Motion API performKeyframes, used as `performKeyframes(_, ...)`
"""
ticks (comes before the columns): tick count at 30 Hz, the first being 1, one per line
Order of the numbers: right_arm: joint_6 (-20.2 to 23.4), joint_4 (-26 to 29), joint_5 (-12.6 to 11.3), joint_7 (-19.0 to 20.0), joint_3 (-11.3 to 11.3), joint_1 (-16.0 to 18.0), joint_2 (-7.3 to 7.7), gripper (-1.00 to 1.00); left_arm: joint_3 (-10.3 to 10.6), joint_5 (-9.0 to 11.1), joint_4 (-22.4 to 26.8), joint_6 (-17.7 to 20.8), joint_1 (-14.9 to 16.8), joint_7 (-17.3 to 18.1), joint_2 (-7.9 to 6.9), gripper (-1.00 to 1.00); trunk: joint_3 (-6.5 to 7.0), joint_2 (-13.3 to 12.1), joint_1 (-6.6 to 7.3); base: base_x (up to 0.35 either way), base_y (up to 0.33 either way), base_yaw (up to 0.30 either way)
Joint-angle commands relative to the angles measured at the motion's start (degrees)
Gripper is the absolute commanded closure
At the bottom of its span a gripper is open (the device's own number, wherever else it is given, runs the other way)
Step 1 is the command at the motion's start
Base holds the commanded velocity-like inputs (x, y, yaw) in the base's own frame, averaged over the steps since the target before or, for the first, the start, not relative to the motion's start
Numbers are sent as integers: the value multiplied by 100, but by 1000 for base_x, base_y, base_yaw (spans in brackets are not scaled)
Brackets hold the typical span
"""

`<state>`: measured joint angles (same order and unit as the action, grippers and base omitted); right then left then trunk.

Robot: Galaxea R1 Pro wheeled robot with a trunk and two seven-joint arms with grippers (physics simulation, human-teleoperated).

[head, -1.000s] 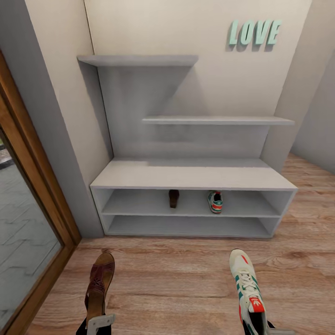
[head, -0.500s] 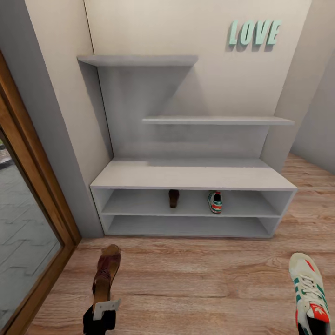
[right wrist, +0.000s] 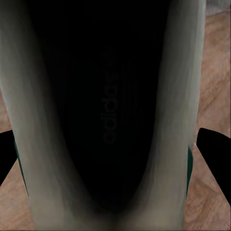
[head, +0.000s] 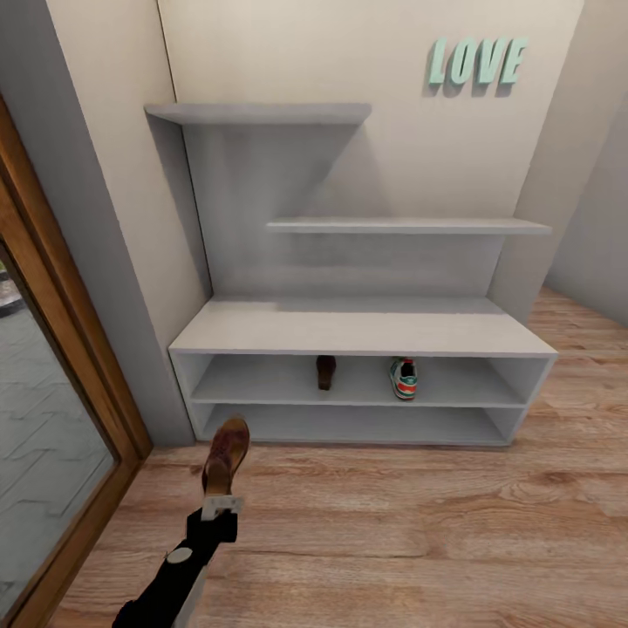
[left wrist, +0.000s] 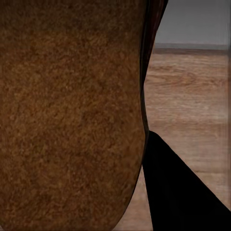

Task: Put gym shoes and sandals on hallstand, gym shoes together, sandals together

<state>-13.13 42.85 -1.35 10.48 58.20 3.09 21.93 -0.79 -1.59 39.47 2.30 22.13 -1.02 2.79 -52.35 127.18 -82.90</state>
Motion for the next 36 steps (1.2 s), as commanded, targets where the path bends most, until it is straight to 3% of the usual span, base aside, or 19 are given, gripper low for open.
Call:
performKeyframes(1,26,75,-7,49,209,7,68,100,-9,-35,5,133,106,5,6,100,-5,2,1,0,0,0)
performKeyframes(2,54,172,-6,46,397,7,111,100,-9,-35,5,214,200,18,8,100,-5,2,1,0,0,0)
performKeyframes(3,86,357,-2,40,801,7,157,100,-9,-33,2,337,390,32,7,100,-5,2,1,0,0,0)
performKeyframes(5,134,466,4,34,1193,7,186,100,-9,-34,0,484,575,45,4,100,-5,2,1,0,0,0)
performKeyframes(6,375,520,9,25,1520,7,252,100,-8,-34,0,678,720,60,8,100,-5,2,1,0,0,0)
performKeyframes(8,827,542,8,24,1723,7,355,100,-8,-35,0,846,837,70,10,100,-5,2,1,0,0,0)
performKeyframes(9,1535,554,4,42,1835,7,426,100,6,-35,0,1078,1058,75,17,100,-5,2,1,0,0,0)
performKeyframes(12,1724,588,7,50,1825,7,399,100,326,-30,0,1434,1236,76,22,100,-5,2,1,0,0,0)
performKeyframes(16,1753,783,18,51,1812,7,288,100,543,-24,0,1569,1304,76,58,100,-5,2,1,0,0,0)
performKeyframes(19,1758,924,20,47,1806,7,221,100,580,-5,-39,1653,1423,76,69,100,-5,2,1,0,0,0)
performKeyframes(26,1776,1149,19,42,1800,7,123,100,607,6,-77,2511,1801,76,65,100,-5,2,1,0,0,0)
performKeyframes(36,1778,1161,28,23,1811,7,118,100,617,14,37,2651,1824,76,22,100,-6,2,1,0,0,0)
